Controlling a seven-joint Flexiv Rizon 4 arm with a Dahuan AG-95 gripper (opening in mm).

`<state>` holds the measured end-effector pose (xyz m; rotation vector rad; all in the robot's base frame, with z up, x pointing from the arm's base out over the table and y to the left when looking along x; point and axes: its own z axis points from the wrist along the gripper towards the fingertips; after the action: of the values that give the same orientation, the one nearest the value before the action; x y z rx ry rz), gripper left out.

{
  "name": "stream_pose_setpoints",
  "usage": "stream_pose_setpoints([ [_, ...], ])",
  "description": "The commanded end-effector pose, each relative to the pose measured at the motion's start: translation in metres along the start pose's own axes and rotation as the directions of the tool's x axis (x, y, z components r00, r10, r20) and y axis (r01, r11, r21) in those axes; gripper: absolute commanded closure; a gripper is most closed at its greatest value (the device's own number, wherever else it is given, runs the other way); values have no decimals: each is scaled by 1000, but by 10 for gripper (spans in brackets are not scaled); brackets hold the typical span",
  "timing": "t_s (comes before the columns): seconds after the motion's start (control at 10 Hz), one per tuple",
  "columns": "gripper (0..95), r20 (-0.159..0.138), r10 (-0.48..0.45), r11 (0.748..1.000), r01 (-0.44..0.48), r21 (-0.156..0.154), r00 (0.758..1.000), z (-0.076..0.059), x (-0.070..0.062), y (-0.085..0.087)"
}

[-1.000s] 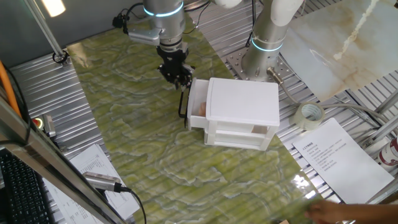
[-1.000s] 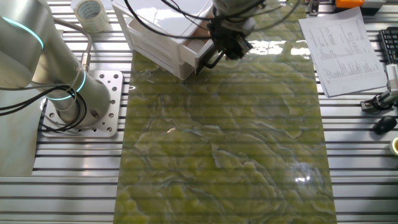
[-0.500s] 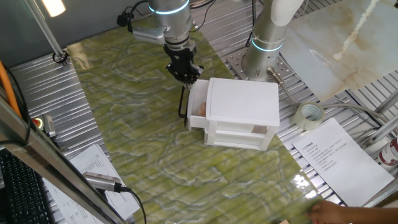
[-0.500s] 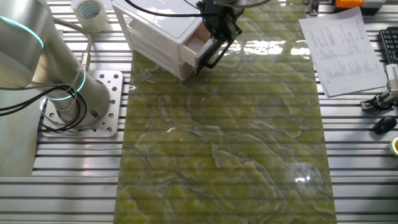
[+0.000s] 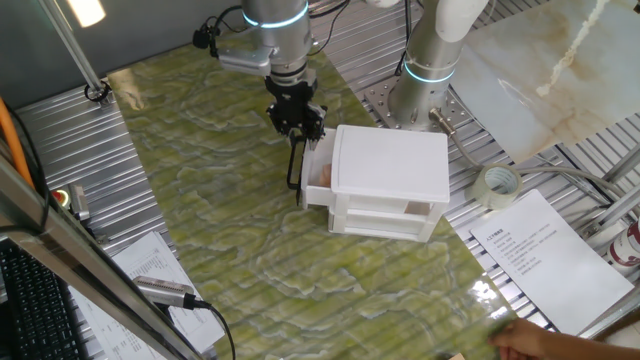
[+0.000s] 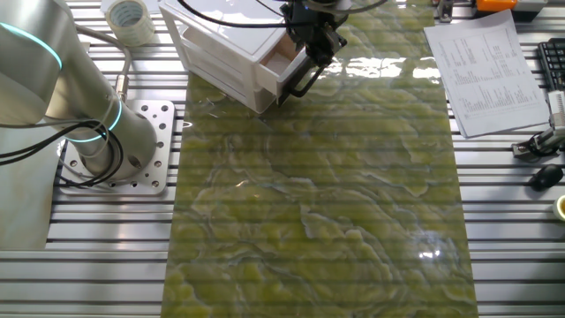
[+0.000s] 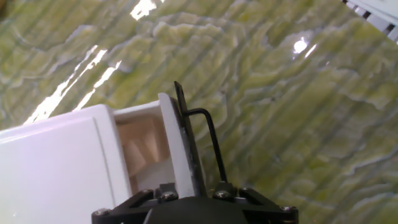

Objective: Take something out of a drawer

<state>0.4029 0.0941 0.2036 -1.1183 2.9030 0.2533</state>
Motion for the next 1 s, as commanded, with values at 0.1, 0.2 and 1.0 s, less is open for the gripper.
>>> stream_pose_setpoints([
  [0.1, 570, 5, 8, 1000, -8, 3, 1000, 5, -4, 1],
  [0.2, 570, 9, 13, 1000, -13, 9, 1000, 9, -6, 1],
  [1.0, 760, 8, 52, 998, -52, 25, 999, 19, -10, 5],
])
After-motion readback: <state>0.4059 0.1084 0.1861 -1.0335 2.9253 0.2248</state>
